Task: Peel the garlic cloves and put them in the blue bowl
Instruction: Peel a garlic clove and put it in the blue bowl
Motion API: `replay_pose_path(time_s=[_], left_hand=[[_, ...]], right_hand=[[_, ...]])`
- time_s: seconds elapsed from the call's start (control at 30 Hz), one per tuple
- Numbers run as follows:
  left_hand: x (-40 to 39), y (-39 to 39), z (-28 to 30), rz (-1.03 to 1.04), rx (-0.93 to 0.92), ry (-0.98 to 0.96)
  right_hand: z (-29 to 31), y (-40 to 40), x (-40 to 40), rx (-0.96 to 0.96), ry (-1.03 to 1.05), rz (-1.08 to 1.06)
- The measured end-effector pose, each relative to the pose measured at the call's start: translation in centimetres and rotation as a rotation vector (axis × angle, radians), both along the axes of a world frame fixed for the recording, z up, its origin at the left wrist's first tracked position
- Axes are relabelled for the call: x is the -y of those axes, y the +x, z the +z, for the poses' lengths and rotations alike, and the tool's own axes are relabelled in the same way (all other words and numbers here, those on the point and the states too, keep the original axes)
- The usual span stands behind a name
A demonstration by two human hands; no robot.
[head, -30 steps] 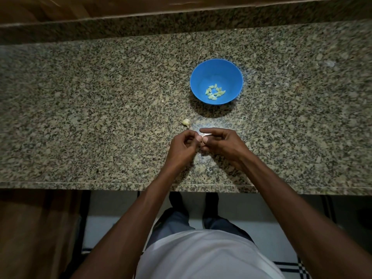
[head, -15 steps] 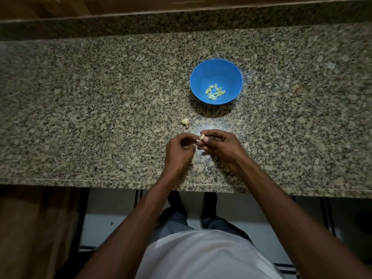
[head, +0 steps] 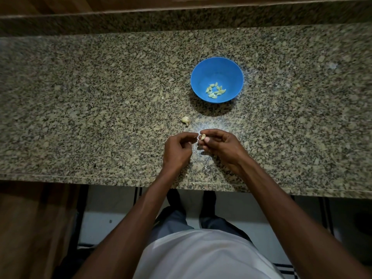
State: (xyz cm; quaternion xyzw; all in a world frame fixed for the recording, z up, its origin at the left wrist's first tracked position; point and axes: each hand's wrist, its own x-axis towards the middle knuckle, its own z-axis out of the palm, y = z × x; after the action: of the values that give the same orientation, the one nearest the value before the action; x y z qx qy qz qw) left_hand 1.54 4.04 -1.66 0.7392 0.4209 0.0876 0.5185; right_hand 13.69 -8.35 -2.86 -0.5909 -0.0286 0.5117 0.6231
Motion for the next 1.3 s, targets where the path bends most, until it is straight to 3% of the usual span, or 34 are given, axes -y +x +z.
replay_pose_path(time_s=[0.13,0.27,0.53,0.97,1.3], left_hand=[[0.2,-0.1,0.3,0.064,0.093,0.042],[-0.2,-0.2,0.7,-0.086,0.163,0.078],[-0.7,0.1,0.9,-0.096,0.114,0.116],[-0.7,0.4,0.2,-0.125,0.06,0.151],[-0.1,0.1,-0.3,-0.156,0.1,0.097]], right_hand=[[0.2,0.0,0.2,-0.008,0.023,0.014],[0.7,0.1,0.3,-0.007,0.042,0.049],[1.7,0.3,0.6,0.091,0.025,0.073],[2.0,-1.2,0.1,0.592,-0.229,0.056],[1.4,-1.4,0.3,0.177,-0.163,-0.039]])
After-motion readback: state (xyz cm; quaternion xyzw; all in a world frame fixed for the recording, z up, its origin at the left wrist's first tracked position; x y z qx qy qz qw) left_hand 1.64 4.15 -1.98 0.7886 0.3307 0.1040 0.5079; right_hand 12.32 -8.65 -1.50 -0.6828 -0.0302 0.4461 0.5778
